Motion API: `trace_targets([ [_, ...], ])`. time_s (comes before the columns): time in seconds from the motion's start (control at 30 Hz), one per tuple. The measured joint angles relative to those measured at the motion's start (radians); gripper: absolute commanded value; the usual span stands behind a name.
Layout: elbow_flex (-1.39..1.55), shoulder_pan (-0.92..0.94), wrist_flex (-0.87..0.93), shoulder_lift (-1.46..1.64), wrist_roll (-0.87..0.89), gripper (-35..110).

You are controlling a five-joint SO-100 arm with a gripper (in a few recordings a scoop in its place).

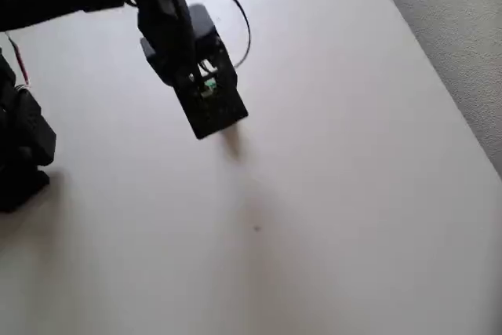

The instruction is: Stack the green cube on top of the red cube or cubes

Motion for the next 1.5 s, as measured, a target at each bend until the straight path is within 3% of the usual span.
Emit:
trace_targets([
  [1.23,-0.003,-0.137,0.006,-0.074,0.121,4],
  [1.5,-0.003,-0.135,0.006,-0.086,0.121,16],
])
